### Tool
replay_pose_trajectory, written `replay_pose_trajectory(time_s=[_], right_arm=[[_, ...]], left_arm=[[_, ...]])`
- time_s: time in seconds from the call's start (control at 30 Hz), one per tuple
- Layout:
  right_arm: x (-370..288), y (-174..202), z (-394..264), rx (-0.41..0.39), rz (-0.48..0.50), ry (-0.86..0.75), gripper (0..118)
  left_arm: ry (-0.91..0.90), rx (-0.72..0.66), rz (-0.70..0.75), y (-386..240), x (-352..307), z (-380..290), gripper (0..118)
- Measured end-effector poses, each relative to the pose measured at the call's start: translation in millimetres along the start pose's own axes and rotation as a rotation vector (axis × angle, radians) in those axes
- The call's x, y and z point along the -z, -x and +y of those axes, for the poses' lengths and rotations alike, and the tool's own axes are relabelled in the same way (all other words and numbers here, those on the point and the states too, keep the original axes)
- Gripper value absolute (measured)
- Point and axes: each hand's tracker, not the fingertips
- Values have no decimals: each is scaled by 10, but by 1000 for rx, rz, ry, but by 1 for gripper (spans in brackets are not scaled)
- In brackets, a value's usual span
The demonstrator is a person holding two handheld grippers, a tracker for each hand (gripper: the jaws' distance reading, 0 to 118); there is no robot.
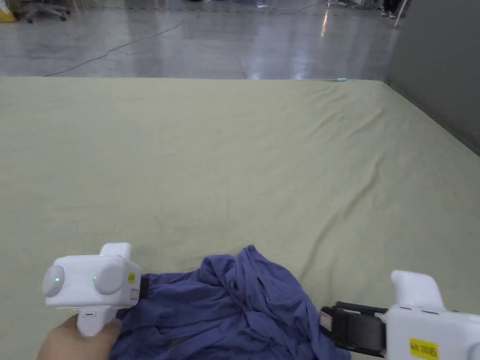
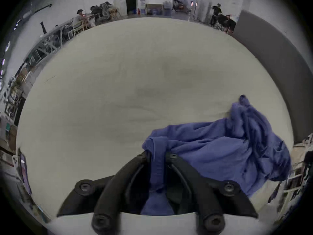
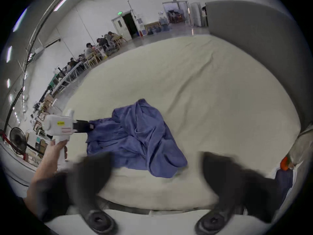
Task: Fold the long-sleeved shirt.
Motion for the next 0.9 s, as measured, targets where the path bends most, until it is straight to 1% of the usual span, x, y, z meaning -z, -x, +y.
replay_pose_trajectory(time_s=[0.03,0.07,0.13,0.17,0.2,0.23,0.27,0.3,0.33,0.37,0.4,0.43,0.47,0.53,0.57,0.6,0.7,0.8,0.83,0.9], right_arm=[[125,-58,9,15,-1,24,118],[157,-100,19,25,21,-3,117],[389,-116,60,23,-2,77,117],[504,-35,89,11,-25,95,117],[651,24,84,-26,-45,106,117],[787,62,64,-79,-67,123,116],[907,98,29,-125,-104,163,110],[1026,154,24,-145,-159,194,86],[1137,191,-20,-199,-192,238,50],[1199,189,-54,-219,-208,270,11],[1245,144,-121,-214,-203,306,5],[1188,101,-150,-190,-186,287,5],[1091,59,-162,-143,-157,260,5],[777,-47,-80,-73,-90,187,4],[609,-58,-39,-50,-85,140,4],[390,-59,76,-51,-76,76,4],[-121,35,557,-101,-69,-37,3],[-569,225,1119,-173,-70,-129,3],[-733,314,1327,-188,-80,-167,3],[-1020,494,1753,-255,-109,-246,3]], left_arm=[[-10,-21,-29,10,-81,18,8],[-17,-36,-46,73,-54,44,8],[-48,-23,-42,112,-213,98,8],[-52,-24,-50,118,-260,109,8],[-61,-28,-63,18,-463,46,8],[-53,-38,-82,-4,-544,25,8],[-57,-39,-88,-16,-598,16,8],[-61,-41,-93,-29,-657,1,8],[-67,-44,-99,60,-586,74,8],[-67,-50,-109,74,-606,73,8],[-68,-55,-111,101,-634,70,8],[-63,-66,-103,133,-651,66,8],[-59,-85,-87,174,-703,47,8],[-52,-151,-136,338,-793,30,7],[-52,-180,-165,393,-848,41,7],[-73,-199,-189,410,-987,-13,7],[-128,-184,-193,435,-1341,165,6],[-212,-202,-260,411,-1801,474,6],[-239,-207,-275,414,-1950,611,6],[-307,-200,-277,452,-2306,917,6]])
